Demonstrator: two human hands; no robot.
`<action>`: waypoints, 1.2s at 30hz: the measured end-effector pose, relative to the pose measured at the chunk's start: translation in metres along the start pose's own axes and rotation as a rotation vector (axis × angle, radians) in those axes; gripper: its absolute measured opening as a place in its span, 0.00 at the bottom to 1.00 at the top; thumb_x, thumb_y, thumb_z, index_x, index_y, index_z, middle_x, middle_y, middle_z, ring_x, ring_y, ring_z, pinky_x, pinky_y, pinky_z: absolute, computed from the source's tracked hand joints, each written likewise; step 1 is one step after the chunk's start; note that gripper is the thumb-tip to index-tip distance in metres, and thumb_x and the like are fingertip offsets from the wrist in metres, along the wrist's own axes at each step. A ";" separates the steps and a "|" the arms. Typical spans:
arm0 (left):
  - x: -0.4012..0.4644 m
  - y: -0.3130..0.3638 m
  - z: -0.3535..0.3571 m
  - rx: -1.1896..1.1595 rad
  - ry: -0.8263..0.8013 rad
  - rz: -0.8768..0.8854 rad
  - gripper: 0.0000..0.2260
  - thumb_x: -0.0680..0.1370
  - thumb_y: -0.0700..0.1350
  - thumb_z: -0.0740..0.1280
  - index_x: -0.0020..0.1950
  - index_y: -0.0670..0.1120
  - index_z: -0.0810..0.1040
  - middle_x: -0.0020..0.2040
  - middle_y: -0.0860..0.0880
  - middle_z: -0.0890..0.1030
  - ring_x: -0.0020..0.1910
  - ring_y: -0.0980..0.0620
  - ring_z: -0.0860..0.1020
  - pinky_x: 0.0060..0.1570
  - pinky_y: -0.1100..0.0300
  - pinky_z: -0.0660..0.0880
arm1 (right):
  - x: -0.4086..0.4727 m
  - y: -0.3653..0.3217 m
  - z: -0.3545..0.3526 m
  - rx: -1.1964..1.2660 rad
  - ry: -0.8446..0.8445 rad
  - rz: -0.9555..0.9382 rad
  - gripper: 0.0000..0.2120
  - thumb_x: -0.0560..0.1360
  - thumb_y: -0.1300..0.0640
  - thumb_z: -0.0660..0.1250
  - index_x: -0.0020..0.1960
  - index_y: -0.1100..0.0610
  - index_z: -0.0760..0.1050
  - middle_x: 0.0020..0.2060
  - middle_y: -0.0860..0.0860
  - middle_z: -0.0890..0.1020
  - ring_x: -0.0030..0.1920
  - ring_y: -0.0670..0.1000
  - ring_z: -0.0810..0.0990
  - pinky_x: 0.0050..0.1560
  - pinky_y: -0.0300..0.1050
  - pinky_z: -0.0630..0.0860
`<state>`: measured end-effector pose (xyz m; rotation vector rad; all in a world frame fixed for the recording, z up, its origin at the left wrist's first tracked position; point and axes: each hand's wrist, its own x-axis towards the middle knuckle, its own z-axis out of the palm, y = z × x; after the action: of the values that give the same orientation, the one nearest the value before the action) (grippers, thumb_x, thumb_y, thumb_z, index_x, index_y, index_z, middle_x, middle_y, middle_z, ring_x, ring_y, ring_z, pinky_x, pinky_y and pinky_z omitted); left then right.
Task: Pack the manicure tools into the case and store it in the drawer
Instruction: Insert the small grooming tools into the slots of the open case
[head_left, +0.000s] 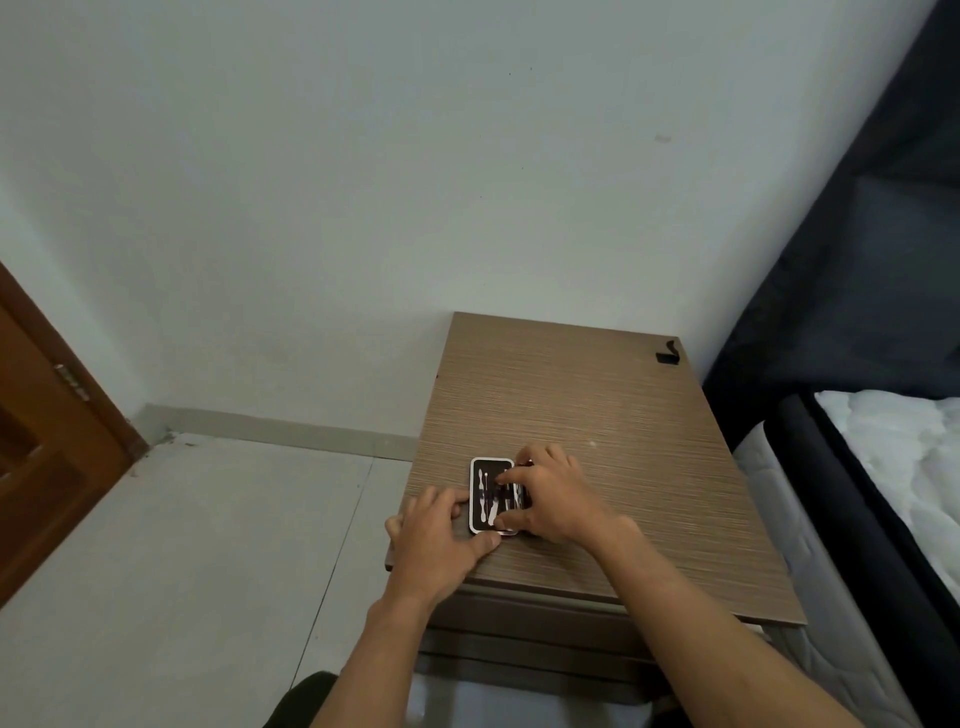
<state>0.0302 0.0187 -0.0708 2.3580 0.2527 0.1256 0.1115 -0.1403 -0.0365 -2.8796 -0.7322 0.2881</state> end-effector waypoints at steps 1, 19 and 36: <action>0.000 0.000 0.000 -0.001 0.000 0.000 0.23 0.67 0.62 0.72 0.59 0.59 0.73 0.49 0.60 0.72 0.53 0.59 0.67 0.56 0.55 0.60 | 0.001 0.000 -0.001 0.006 -0.007 0.006 0.30 0.68 0.38 0.70 0.68 0.45 0.72 0.64 0.49 0.70 0.65 0.53 0.64 0.64 0.50 0.61; -0.005 0.005 -0.002 -0.005 -0.014 -0.043 0.20 0.69 0.63 0.70 0.57 0.59 0.73 0.50 0.59 0.73 0.54 0.56 0.69 0.58 0.54 0.61 | -0.024 0.012 -0.009 0.306 0.214 0.333 0.14 0.75 0.48 0.68 0.58 0.52 0.77 0.55 0.51 0.80 0.56 0.51 0.76 0.58 0.49 0.74; 0.004 0.044 0.005 -0.097 0.073 -0.011 0.16 0.78 0.55 0.64 0.35 0.46 0.77 0.35 0.52 0.78 0.35 0.55 0.75 0.32 0.61 0.67 | -0.031 0.069 -0.016 0.597 0.050 0.680 0.07 0.72 0.58 0.68 0.39 0.61 0.82 0.37 0.57 0.86 0.30 0.51 0.77 0.37 0.48 0.77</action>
<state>0.0415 -0.0144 -0.0437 2.2579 0.2888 0.2140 0.1194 -0.2165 -0.0303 -2.4283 0.3299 0.4188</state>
